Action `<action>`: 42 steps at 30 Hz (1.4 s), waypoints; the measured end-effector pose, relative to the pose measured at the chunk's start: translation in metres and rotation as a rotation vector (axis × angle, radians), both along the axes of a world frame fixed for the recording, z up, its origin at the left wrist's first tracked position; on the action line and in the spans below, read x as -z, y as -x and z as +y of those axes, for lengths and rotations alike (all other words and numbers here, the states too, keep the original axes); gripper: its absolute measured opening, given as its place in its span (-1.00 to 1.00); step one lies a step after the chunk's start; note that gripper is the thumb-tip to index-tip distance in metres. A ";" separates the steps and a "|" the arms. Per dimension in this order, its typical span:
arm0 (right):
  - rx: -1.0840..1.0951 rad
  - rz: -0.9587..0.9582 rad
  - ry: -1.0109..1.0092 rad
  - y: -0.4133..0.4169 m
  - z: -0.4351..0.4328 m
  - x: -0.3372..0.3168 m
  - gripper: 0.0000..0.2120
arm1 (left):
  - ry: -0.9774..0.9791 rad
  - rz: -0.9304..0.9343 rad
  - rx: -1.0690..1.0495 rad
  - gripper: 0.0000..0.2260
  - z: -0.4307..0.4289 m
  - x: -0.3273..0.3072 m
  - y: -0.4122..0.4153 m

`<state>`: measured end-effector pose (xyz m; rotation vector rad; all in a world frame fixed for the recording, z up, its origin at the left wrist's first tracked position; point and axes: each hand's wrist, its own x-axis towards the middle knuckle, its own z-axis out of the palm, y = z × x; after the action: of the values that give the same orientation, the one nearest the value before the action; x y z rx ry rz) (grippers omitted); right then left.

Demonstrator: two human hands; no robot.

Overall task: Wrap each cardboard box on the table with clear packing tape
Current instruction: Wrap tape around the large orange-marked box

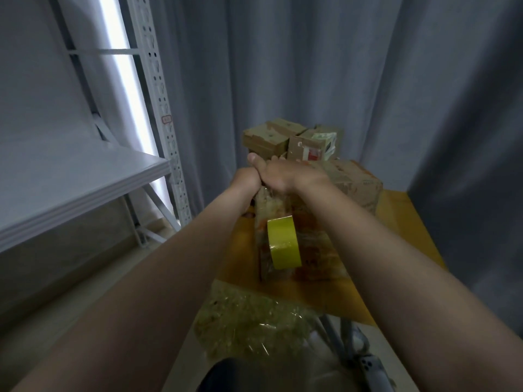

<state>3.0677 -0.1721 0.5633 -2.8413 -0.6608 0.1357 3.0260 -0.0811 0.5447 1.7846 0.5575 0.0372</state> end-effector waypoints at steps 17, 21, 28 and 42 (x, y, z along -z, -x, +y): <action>0.335 -0.541 -1.281 0.105 -0.114 0.100 -0.83 | 0.313 -0.288 -0.140 -0.66 0.002 0.025 0.025; 0.649 -0.193 -1.212 0.088 -0.141 0.126 -0.74 | 0.200 -0.366 -0.028 -0.70 0.005 0.072 0.050; 0.624 -0.032 -1.099 0.084 -0.142 0.135 -0.69 | 0.027 -0.419 0.270 -0.30 -0.013 0.107 0.071; 0.555 0.043 -0.848 0.070 -0.172 0.084 -0.44 | -0.069 0.157 0.214 -0.74 -0.014 0.035 0.031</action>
<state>2.9979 -0.3436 0.4791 -2.0728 0.1065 -0.1458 2.9951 -0.0954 0.5093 1.9164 0.4783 -0.2359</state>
